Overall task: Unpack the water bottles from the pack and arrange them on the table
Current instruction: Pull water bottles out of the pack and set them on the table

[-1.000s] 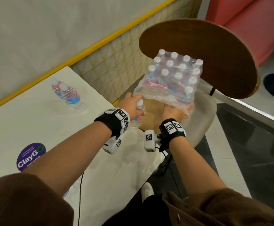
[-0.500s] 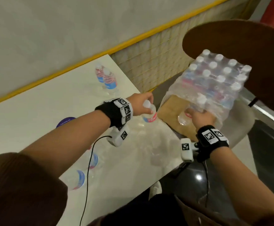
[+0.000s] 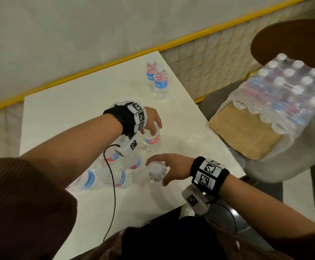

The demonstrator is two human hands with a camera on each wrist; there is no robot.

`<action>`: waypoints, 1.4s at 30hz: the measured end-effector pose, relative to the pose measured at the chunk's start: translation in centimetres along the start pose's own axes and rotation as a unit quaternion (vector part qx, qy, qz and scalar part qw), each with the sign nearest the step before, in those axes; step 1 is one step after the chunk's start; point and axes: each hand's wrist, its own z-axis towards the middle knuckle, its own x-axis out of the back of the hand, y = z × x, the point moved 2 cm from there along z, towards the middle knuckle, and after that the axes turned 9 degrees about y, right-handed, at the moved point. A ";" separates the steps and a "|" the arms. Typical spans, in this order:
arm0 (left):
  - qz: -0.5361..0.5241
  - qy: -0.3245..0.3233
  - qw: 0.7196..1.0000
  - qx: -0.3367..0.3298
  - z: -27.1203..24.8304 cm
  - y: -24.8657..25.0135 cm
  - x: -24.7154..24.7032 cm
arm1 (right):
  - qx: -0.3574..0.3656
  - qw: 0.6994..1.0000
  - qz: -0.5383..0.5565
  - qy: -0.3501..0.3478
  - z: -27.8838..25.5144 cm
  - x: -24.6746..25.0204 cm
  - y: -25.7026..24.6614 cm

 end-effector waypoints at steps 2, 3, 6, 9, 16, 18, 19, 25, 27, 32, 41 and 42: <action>0.007 -0.018 1.000 0.009 -0.4 -0.6 -0.1 | 0.011 1.000 -0.008 -0.015 0.6 -1.1 -1.3; 0.013 -0.025 1.000 0.014 -0.5 -0.8 -0.1 | 0.019 1.000 -0.003 -0.020 0.8 -1.5 -1.9; 0.040 -0.039 0.998 0.021 -1.0 -0.9 0.0 | 0.037 0.999 0.000 -0.023 1.5 -2.7 -3.3; 0.124 -0.017 0.992 0.006 -1.0 -0.2 0.0 | 0.046 0.999 -0.004 -0.017 1.6 -3.2 -4.3; 0.169 0.080 0.979 -0.077 -0.2 4.2 1.2 | -0.056 0.996 0.063 0.034 -0.2 -1.1 -0.6; 0.139 0.110 0.977 -0.115 0.6 6.8 0.8 | -0.081 0.991 0.073 0.071 -1.1 0.8 1.2; 0.122 0.120 0.976 -0.131 1.1 8.2 0.5 | -0.092 0.988 0.080 0.093 -1.7 1.8 2.1; 0.079 0.144 0.967 -0.196 5.9 15.4 -1.7 | -0.186 0.944 0.131 0.237 -5.6 7.9 8.8; 0.086 0.148 0.963 -0.209 7.2 17.3 -2.0 | -0.210 0.920 0.164 0.288 -7.7 10.3 10.4; 0.017 0.182 0.954 -0.239 8.9 19.4 -1.6 | -0.269 0.860 0.150 0.406 -10.4 16.4 14.3; -0.050 0.248 0.924 -0.287 10.3 18.7 -2.3 | -0.351 0.805 0.118 0.463 -10.4 20.5 16.3; -0.046 0.242 0.926 -0.286 10.4 18.6 -2.4 | -0.371 0.799 0.103 0.462 -10.7 20.9 16.5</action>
